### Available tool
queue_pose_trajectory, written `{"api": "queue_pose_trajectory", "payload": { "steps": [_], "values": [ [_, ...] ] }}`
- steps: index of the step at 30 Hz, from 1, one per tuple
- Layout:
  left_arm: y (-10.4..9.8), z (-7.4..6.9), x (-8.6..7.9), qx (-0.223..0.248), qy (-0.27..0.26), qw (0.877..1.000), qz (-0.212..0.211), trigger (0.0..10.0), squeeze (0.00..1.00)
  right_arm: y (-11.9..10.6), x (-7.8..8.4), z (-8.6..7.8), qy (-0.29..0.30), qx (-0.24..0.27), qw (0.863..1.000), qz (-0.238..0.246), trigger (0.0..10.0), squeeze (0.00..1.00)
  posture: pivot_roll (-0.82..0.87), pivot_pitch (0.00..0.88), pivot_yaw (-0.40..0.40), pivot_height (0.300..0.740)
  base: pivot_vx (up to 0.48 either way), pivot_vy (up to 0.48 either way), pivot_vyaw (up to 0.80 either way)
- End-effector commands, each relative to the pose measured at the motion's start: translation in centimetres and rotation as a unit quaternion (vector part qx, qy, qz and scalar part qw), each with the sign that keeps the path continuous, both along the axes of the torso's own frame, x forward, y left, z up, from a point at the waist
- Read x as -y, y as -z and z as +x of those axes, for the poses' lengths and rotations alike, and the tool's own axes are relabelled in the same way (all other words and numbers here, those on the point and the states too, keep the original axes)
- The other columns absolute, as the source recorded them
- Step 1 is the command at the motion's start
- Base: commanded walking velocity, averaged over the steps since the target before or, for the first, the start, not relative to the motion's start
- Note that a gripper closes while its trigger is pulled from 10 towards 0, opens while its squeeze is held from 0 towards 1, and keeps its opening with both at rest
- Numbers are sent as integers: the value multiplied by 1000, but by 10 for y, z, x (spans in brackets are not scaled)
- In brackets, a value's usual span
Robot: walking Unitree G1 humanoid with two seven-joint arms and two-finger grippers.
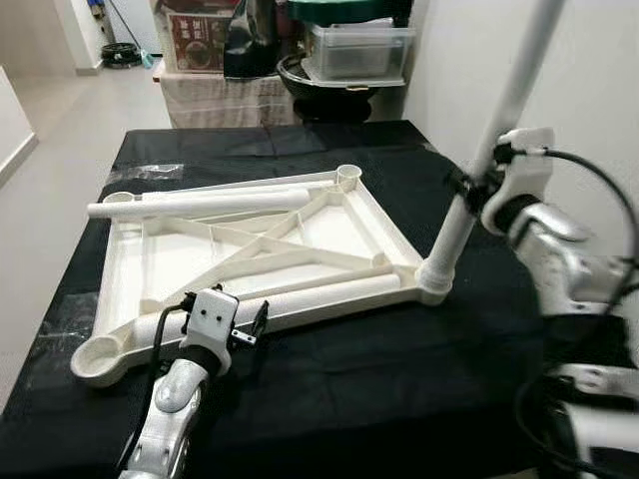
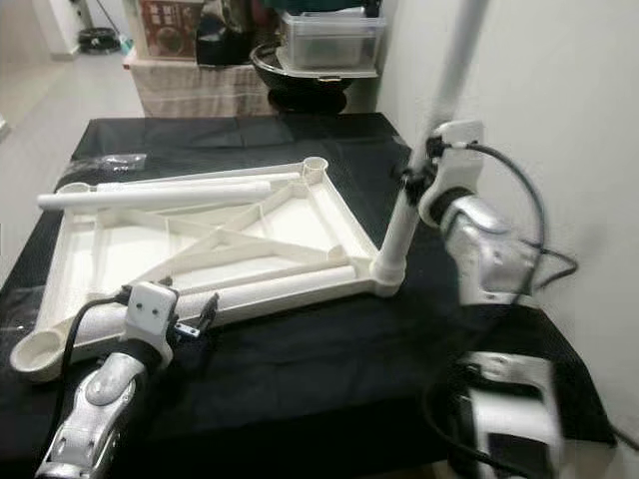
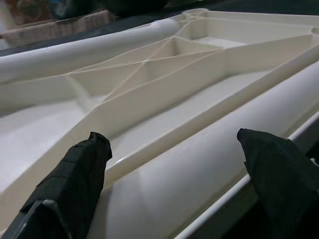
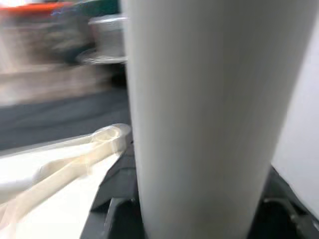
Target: Building children table
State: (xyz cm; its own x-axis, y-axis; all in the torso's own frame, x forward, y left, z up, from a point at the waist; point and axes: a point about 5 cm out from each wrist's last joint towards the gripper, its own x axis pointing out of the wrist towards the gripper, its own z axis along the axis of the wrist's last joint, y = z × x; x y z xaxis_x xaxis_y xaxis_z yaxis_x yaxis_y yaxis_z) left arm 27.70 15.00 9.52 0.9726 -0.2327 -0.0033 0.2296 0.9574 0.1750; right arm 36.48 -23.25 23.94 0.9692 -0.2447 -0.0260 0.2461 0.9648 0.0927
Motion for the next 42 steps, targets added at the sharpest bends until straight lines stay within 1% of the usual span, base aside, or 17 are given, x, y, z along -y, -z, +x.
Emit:
{"api": "queue_pose_trajectory", "payload": {
  "steps": [1,4,5,9,10,14,15,19,21,28,29,30,33,35,36,38,42],
  "values": [
    [9,-3,-3,-24,-2,1000,7,10000,0,44,8,-15,100,-83,990,49,0,0,-1,0,-66,740,0,0,0],
    [8,-2,-2,-23,-1,1000,7,10000,0,61,-33,-27,68,-106,990,62,2431,0,-1,0,-66,740,0,0,0],
    [8,-2,-2,-23,-1,1000,8,10000,0,65,-53,-31,26,-111,991,64,10000,0,5,0,-64,740,0,0,0],
    [8,-2,-4,-23,-1,1000,9,10000,0,57,-67,-32,-32,-81,995,43,10000,0,6,0,-65,740,0,0,0],
    [8,-2,-5,-23,-3,1000,10,10000,0,49,-64,-32,-50,-55,997,36,10000,1000,0,0,-67,740,0,0,0],
    [9,-2,-6,-23,-5,1000,10,10000,0,26,-50,-25,-100,-14,994,39,10000,1000,-5,0,-67,740,0,0,0],
    [9,-2,-4,-23,-4,1000,8,10000,0,12,-52,-24,-175,4,983,49,10000,0,-9,0,-68,740,0,0,0],
    [9,-2,-1,-24,-2,1000,5,10000,0,-13,-52,-37,-329,44,943,14,10000,0,-12,0,-65,740,0,0,0],
    [9,-1,0,-23,-1,1000,5,10000,0,-18,-43,-50,-393,54,916,-65,10000,0,-14,0,-65,740,0,0,0],
    [8,1,-1,-22,0,1000,7,10000,0,-12,-19,-49,-430,20,892,-137,10000,0,-10,0,-65,740,0,0,0],
    [7,1,-2,-21,0,1000,8,10000,0,-8,-16,-47,-436,7,890,-136,1922,0,-2,0,-67,740,0,0,0],
    [7,1,-2,-20,0,1000,8,10000,0,-4,-14,-44,-430,-2,893,-133,0,0,-1,0,-68,740,0,0,0],
    [7,1,-3,-20,-1,1000,8,10000,0,3,-10,-35,-390,-23,912,-126,0,0,2,0,-68,740,0,0,0],
    [8,-1,-3,-21,-1,1000,9,10000,0,16,1,-18,-257,-66,957,-117,0,0,1,0,-63,740,0,0,0],
    [8,-1,-3,-21,-1,1000,9,10000,0,16,1,-18,-257,-66,957,-117,0,0,1,0,-63,740,0,0,0],
    [8,-2,-3,-21,1,1000,10,10000,0,28,19,-13,-40,-71,996,-27,0,0,7,0,-61,740,0,0,0],
    [7,-1,-3,-21,2,1000,11,10000,0,51,9,-30,57,-95,993,31,0,0,8,0,-58,740,0,0,0]
  ]
}}
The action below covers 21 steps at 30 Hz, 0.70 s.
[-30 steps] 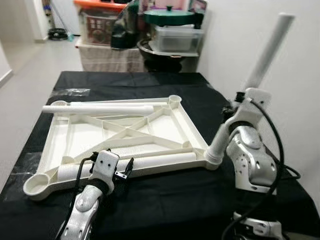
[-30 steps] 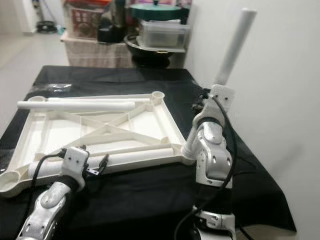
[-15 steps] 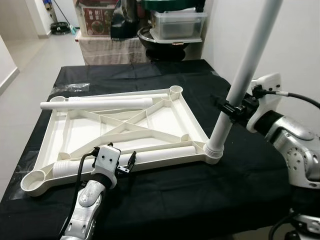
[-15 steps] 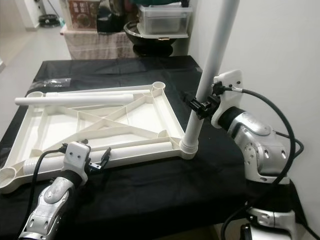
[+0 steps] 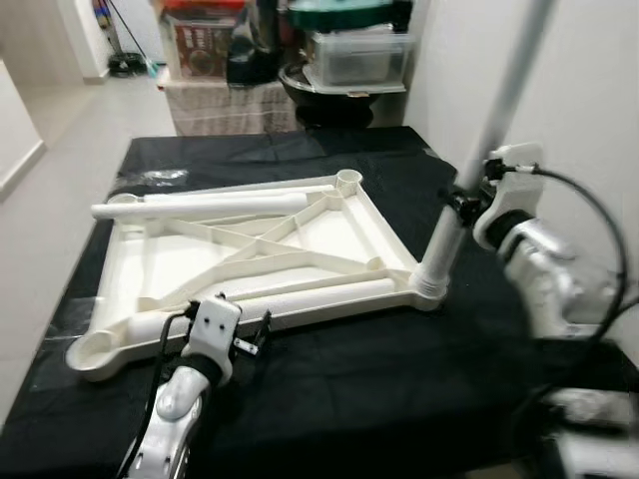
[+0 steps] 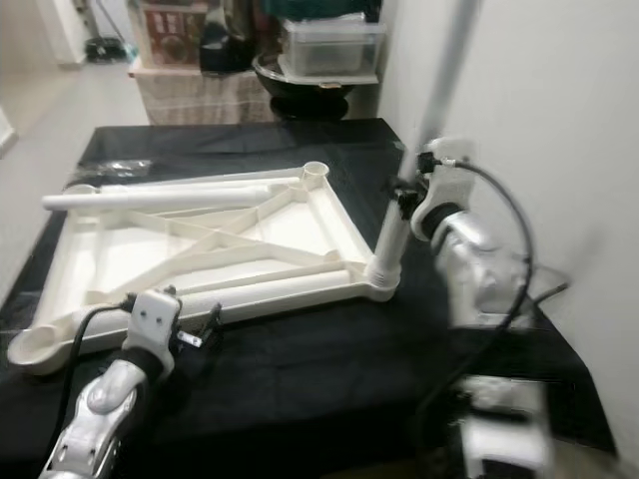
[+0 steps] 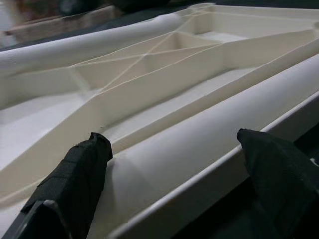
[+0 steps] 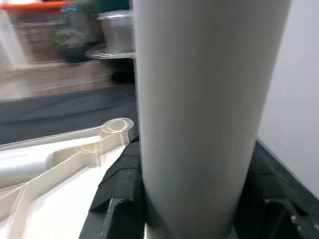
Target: Building children table
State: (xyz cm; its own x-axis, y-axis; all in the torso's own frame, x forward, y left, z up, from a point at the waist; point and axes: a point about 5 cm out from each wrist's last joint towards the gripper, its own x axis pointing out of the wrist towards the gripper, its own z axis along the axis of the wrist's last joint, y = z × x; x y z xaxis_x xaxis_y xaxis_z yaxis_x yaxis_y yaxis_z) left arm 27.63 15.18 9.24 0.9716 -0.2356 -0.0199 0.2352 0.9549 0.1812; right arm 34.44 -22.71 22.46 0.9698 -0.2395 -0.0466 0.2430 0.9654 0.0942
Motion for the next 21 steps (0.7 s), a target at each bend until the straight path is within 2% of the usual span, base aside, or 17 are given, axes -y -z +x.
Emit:
{"api": "queue_pose_trajectory", "payload": {
  "steps": [1,3,4,6,10,12,13,14,16,17,18,19,21],
  "values": [
    [4,0,-2,-13,1,1000,7,10000,0,47,-4,-20,52,-97,993,30,0,0,8,0,-58,740,0,0,0],
    [4,0,-2,-13,1,1000,7,10000,0,47,-4,-20,52,-97,993,30,0,0,8,0,-58,740,0,0,0],
    [4,0,-2,-13,2,1000,9,10000,0,53,-23,-29,23,-106,994,28,10000,0,4,0,-53,740,0,0,0],
    [5,0,-2,-15,3,1000,10,10000,0,54,-45,-38,-36,-95,995,20,10000,0,-2,0,-50,740,0,0,0],
    [5,0,-1,-15,4,1000,9,10000,0,42,-47,-35,-79,-62,995,9,10000,0,-14,0,-48,740,0,0,0],
    [5,0,-1,-15,4,1000,9,10000,0,42,-47,-35,-79,-62,995,9,10000,0,-14,0,-48,740,0,0,0],
    [5,1,0,-16,5,1000,8,10000,0,33,-41,-31,-79,-36,996,2,10000,1000,-15,0,-50,740,0,0,0],
    [6,1,1,-16,6,1000,7,10000,0,19,-31,-22,-93,-16,995,-10,10000,1000,-19,0,-54,740,0,0,0],
    [6,1,1,-16,6,1000,7,10000,0,19,-31,-22,-93,-16,995,-10,10000,1000,-19,0,-54,740,0,0,0],
    [6,1,2,-16,6,1000,5,10000,0,4,-27,-15,-126,0,992,-7,10000,1000,-18,0,-56,740,0,0,0],
    [6,1,2,-16,5,1000,4,10000,0,-13,-25,-10,-193,19,981,-2,10000,0,-17,0,-57,740,0,0,0],
    [6,1,2,-16,5,1000,4,10000,0,-13,-25,-10,-193,19,981,-2,10000,0,-17,0,-57,740,0,0,0],
    [6,1,2,-16,4,1000,3,10000,0,-35,-26,-15,-331,58,941,-22,10000,0,-14,0,-58,740,0,0,0]
  ]
}}
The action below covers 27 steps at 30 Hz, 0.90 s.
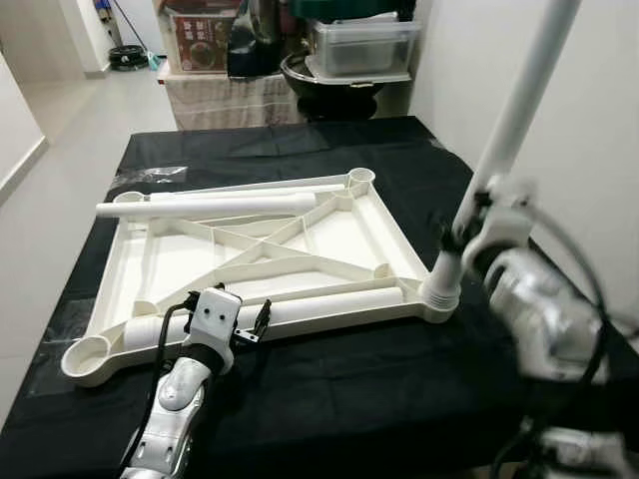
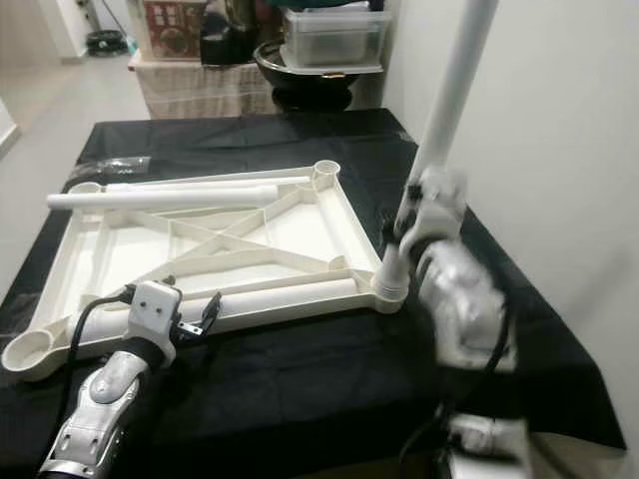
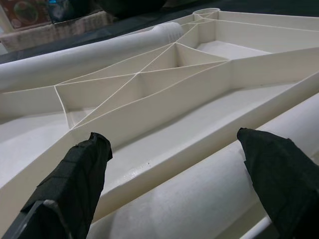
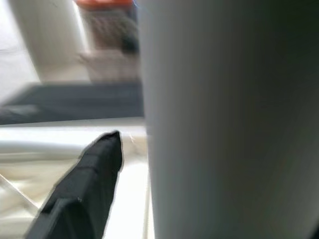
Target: Building children table
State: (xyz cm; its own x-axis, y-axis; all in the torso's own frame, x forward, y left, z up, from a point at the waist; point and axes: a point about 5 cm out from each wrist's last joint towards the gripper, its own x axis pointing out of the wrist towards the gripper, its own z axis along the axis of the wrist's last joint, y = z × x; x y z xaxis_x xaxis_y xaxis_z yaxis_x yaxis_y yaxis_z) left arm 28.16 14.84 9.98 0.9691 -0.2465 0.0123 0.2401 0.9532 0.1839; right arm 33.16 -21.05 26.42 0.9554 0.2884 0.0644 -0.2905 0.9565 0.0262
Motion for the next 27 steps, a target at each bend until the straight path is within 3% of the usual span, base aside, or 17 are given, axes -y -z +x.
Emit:
{"api": "queue_pose_trajectory", "payload": {
  "steps": [1,3,4,5,6,9,10,14,16,17,18,19,20,22,23,26,27],
  "values": [
    [14,-4,-2,-32,-2,999,6,10000,0,5,-9,-8,-130,9,991,-21,10000,0,-18,0,-57,740,0,0,0],
    [14,-4,-2,-32,-2,999,6,10000,0,5,-9,-8,-130,9,991,-21,10000,0,-18,0,-57,740,0,0,0],
    [13,-4,-1,-31,-2,999,6,10000,0,21,-6,-12,-183,-8,981,-64,7020,0,-11,0,-60,740,0,0,0],
    [13,-4,-1,-31,-2,999,6,10000,0,21,-6,-12,-183,-8,981,-64,7020,0,-11,0,-60,740,0,0,0],
    [13,-4,-2,-31,-2,1000,6,10000,0,30,-5,-15,-210,-25,975,-71,3529,0,-11,0,-60,740,0,0,0],
    [12,-4,-2,-30,-3,1000,7,10000,0,37,-6,-17,-235,-39,969,-72,3529,0,-11,0,-60,740,0,0,0],
    [12,-4,-3,-30,-4,1000,7,10000,0,38,-5,-17,-243,-42,967,-67,0,0,-2,0,-66,740,0,0,0],
    [13,-5,-5,-31,-4,999,9,10000,0,53,-7,-14,-217,-71,971,-75,0,0,0,0,-62,740,0,0,0],
    [13,-5,-5,-32,-1,999,11,10000,0,64,8,10,34,-112,992,-57,0,0,-3,0,-51,740,0,0,0],
    [13,-5,-5,-32,-1,999,11,10000,0,64,8,10,34,-112,992,-57,0,0,-3,0,-51,740,0,0,0],
    [12,-5,-5,-32,1,999,12,10000,0,64,15,14,139,-121,983,-26,0,0,-4,0,-49,740,0,0,0],
    [12,-5,-5,-32,1,999,12,10000,0,64,15,14,139,-121,983,-26,0,0,-4,0,-49,740,0,0,0],
    [12,-5,-4,-32,2,999,12,10000,0,66,16,12,209,-129,969,-4,3216,0,-4,0,-47,740,0,0,0],
    [12,-5,-4,-32,2,999,12,10000,0,66,16,12,209,-129,969,-4,3216,0,-4,0,-47,740,0,0,0],
    [12,-4,-4,-31,4,999,12,10000,0,65,5,6,217,-128,968,14,10000,0,-5,0,-46,740,0,0,0],
    [12,-4,-4,-32,5,999,13,10000,0,55,-19,-4,176,-93,980,26,10000,0,-12,0,-38,740,0,0,0],
    [12,-4,-4,-32,7,999,14,10000,0,48,-27,-8,157,-71,984,41,10000,1000,-16,0,-36,740,0,0,0]
  ]
}}
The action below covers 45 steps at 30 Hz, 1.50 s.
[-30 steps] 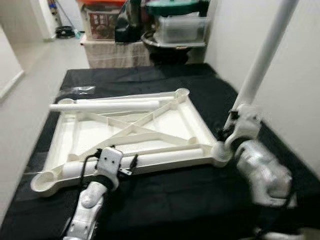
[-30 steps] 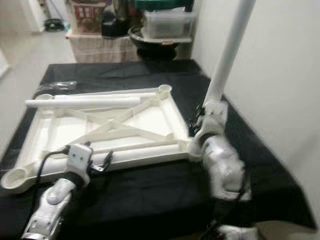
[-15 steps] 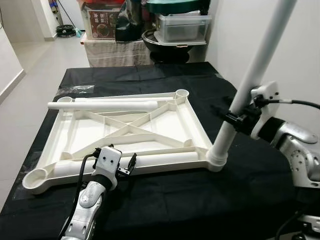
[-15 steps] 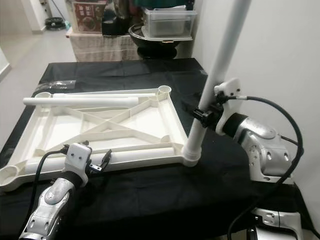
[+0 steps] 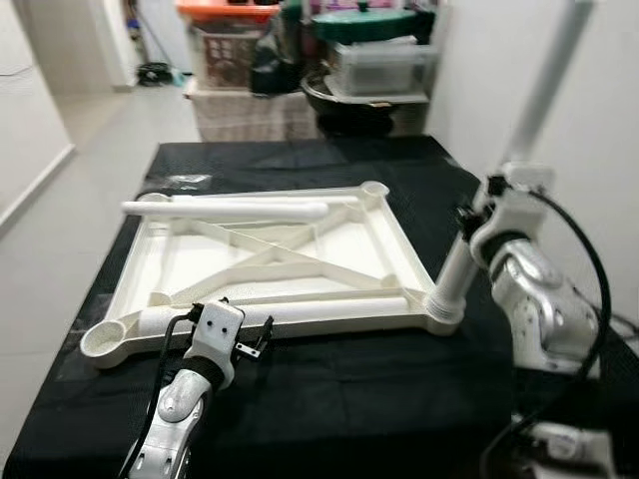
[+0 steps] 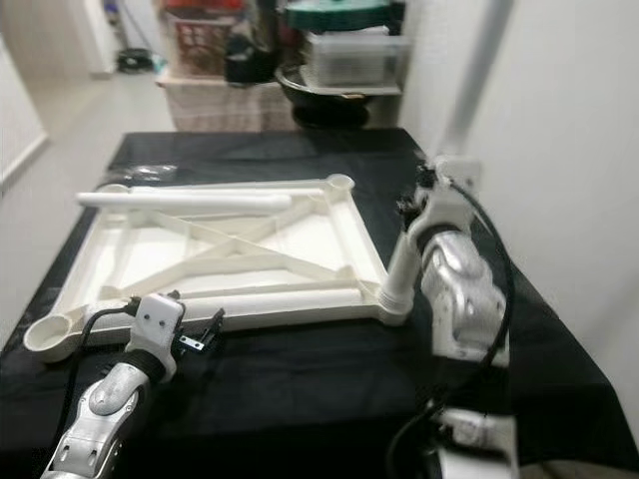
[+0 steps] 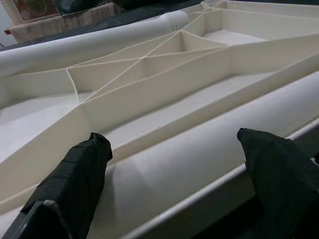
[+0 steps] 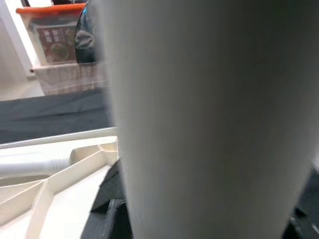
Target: Building children table
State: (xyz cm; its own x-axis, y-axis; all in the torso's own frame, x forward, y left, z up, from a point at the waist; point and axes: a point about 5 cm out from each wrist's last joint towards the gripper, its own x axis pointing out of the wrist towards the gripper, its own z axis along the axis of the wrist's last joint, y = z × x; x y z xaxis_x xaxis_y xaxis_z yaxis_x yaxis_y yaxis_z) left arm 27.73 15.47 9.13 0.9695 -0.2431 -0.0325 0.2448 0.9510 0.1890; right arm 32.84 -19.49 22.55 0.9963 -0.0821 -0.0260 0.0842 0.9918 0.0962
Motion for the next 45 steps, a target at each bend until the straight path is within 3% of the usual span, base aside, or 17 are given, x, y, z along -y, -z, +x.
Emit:
{"api": "queue_pose_trajectory", "payload": {
  "steps": [1,3,4,6,7,12,14,15,23,28,29,30,34,36,40,41,45],
  "values": [
    [3,1,2,-11,9,1000,6,10000,0,9,-11,-5,-29,-19,999,16,10000,1000,-16,0,-36,740,0,0,0],
    [3,2,3,-11,11,1000,6,10000,0,-4,-13,-5,-48,8,998,28,10000,1000,-15,0,-40,740,0,0,0],
    [3,2,4,-11,11,1000,6,10000,0,-9,-11,-3,-53,13,998,29,10000,400,-17,0,-41,740,0,0,0],
    [3,2,4,-11,11,1000,5,10000,0,-12,-10,-1,-54,15,998,27,10000,400,-17,0,-41,740,0,0,0],
    [3,3,4,-11,11,1000,5,10000,0,-19,-9,4,-96,27,995,14,10000,0,-18,0,-40,740,0,0,0],
    [4,2,6,-12,13,1000,3,10000,0,-18,4,8,-251,-9,967,-51,10000,0,-17,0,-43,740,0,0,0],
    [4,2,6,-12,14,1000,3,10000,0,-19,11,7,-262,-16,963,-55,5020,0,-17,0,-43,740,0,0,0],
    [4,2,5,-11,12,1000,3,10000,0,-19,18,9,-251,-23,966,-60,0,0,-17,0,-49,740,0,0,0],
    [5,1,2,-11,8,1000,3,10000,0,-4,5,8,-227,-50,972,-28,0,0,-8,0,-54,740,0,0,0],
    [4,-1,0,-12,5,1000,7,10000,0,20,-19,0,-9,-81,996,20,0,0,-4,0,-52,740,0,0,0],
    [4,0,-1,-12,4,1000,7,10000,0,22,-25,-7,20,-79,997,12,2627,0,-6,0,-50,740,0,0,0],
    [4,0,-1,-12,6,1000,9,10000,0,23,-31,-12,32,-78,996,8,10000,0,-8,0,-48,740,0,0,0],
    [6,0,4,-13,16,1000,15,10000,0,19,-37,-14,38,-62,997,3,10000,0,-19,0,-44,740,0,0,0],
    [5,1,6,-11,17,1000,14,10000,0,8,-32,-10,39,-21,999,27,10000,1000,-18,0,-48,740,0,0,0],
    [4,3,6,-9,14,1000,11,10000,0,-7,-19,2,20,-1,999,36,10000,1000,-20,0,-50,740,0,0,0],
    [4,3,5,-8,13,1000,12,10000,0,-18,-13,8,-3,8,1000,25,10000,0,-20,0,-51,740,0,0,0],
    [5,2,4,-10,12,1000,12,10000,0,-45,-9,8,-146,64,987,-22,10000,0,-21,0,-48,740,0,0,0]
  ]
}}
